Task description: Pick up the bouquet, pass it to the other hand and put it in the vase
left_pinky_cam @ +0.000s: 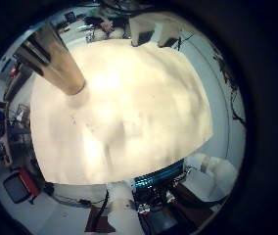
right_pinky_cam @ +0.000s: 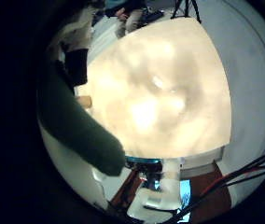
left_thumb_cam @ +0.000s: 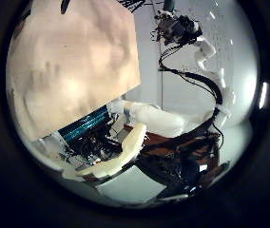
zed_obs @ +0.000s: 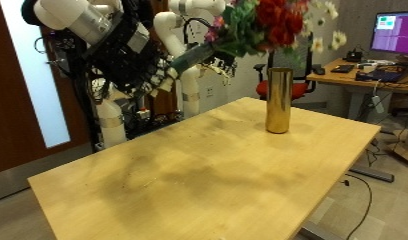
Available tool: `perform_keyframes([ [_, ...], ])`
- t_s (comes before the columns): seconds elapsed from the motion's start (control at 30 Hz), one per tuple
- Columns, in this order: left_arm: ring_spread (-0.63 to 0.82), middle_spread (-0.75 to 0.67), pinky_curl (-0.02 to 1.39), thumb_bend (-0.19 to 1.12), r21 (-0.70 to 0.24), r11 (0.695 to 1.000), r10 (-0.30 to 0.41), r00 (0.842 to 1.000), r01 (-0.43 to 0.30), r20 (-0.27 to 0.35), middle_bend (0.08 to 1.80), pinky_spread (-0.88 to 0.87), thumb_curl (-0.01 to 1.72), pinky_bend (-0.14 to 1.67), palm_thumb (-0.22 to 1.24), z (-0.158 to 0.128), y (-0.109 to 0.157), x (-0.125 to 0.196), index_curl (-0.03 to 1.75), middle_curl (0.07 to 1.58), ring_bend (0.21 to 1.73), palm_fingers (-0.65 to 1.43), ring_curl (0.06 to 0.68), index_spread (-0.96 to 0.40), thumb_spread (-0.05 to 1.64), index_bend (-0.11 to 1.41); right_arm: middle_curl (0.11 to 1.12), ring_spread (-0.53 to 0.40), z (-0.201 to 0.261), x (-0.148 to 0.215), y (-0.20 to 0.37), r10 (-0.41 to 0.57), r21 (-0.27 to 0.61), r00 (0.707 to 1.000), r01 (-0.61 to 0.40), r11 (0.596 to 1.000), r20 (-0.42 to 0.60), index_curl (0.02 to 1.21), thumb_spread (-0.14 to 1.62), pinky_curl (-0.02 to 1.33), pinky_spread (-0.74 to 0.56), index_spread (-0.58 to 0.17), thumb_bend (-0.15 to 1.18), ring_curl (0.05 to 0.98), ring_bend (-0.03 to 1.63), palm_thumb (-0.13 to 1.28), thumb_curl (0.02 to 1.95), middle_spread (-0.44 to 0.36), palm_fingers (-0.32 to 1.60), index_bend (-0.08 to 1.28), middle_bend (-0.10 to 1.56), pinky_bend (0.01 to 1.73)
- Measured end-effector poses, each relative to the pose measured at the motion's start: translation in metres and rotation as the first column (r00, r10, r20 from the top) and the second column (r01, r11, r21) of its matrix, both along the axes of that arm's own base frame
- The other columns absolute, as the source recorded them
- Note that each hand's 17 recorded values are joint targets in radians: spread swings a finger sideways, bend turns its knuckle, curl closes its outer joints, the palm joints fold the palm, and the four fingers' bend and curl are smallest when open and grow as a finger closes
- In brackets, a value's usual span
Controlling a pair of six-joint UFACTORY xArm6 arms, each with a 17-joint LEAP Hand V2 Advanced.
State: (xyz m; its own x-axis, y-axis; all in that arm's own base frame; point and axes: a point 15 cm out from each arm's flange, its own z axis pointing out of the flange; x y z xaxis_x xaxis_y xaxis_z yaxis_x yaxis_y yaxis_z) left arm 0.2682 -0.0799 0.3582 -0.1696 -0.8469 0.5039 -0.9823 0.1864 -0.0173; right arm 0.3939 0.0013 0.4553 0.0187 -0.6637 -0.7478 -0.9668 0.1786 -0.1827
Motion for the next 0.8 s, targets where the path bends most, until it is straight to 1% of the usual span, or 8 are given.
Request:
perform_keyframes([
  [0.1,0.60,0.51,0.30,-0.04,-0.034,0.999,0.004,1.000,-0.003,0.016,0.18,0.60,0.31,0.33,0.29,0.012,-0.005,0.006,0.35,0.26,0.52,0.12,0.200,0.22,0.87,0.18,0.76,-0.185,0.014,-0.008,0.015,0.030,0.041,0.997,-0.033,0.999,0.064,0.95,0.39,0.93,-0.20,-0.251,-0.02,0.653,1.44,1.22,0.92,-0.115,1.11,1.07,1.34,1.19],
  [0.27,0.59,0.51,0.30,-0.04,-0.082,0.996,0.037,0.998,-0.034,0.043,0.19,0.59,0.30,0.33,0.27,0.026,0.000,0.016,0.35,0.26,0.51,0.13,0.200,0.21,0.87,0.18,0.76,-0.185,0.021,-0.018,0.036,0.057,0.116,0.992,-0.070,0.991,0.112,0.95,0.32,0.98,-0.21,-0.251,-0.02,0.654,1.44,1.21,0.94,-0.114,1.11,1.07,1.35,1.16],
  [0.43,0.59,0.51,0.30,-0.04,-0.152,0.988,0.047,0.998,-0.039,0.052,0.19,0.59,0.30,0.33,0.25,0.033,-0.005,0.026,0.35,0.27,0.52,0.14,0.200,0.21,0.86,0.18,0.76,-0.184,0.006,-0.028,0.053,0.072,0.204,0.988,-0.099,0.974,0.135,0.95,0.27,1.02,-0.21,-0.249,-0.02,0.654,1.44,1.21,0.95,-0.113,1.12,1.08,1.35,1.13],
  [0.5,0.59,0.50,0.30,-0.03,-0.182,0.982,0.063,0.997,-0.052,0.054,0.19,0.59,0.30,0.33,0.25,0.035,-0.003,0.031,0.34,0.27,0.52,0.14,0.199,0.21,0.86,0.18,0.75,-0.184,-0.004,-0.031,0.061,0.080,0.242,0.987,-0.112,0.964,0.136,0.95,0.26,1.03,-0.22,-0.248,-0.02,0.654,1.44,1.21,0.95,-0.113,1.12,1.08,1.35,1.12],
  [0.7,0.57,0.50,0.30,-0.03,-0.268,0.962,0.070,0.996,-0.055,0.049,0.19,0.58,0.31,0.33,0.23,0.041,-0.006,0.042,0.34,0.28,0.53,0.15,0.197,0.21,0.85,0.17,0.75,-0.184,-0.016,-0.033,0.083,0.141,0.294,0.970,-0.196,0.936,0.199,0.95,0.23,1.06,-0.23,-0.246,-0.02,0.656,1.44,1.20,0.95,-0.112,1.12,1.07,1.35,1.09],
  [0.8,0.57,0.50,0.30,-0.04,-0.316,0.948,0.068,0.997,-0.049,0.048,0.19,0.58,0.31,0.33,0.21,0.046,-0.009,0.046,0.33,0.28,0.53,0.16,0.196,0.22,0.84,0.17,0.75,-0.183,-0.025,-0.032,0.091,0.171,0.305,0.960,-0.235,0.923,0.222,0.95,0.23,1.07,-0.23,-0.247,-0.02,0.655,1.44,1.20,0.95,-0.112,1.12,1.08,1.35,1.09],
])
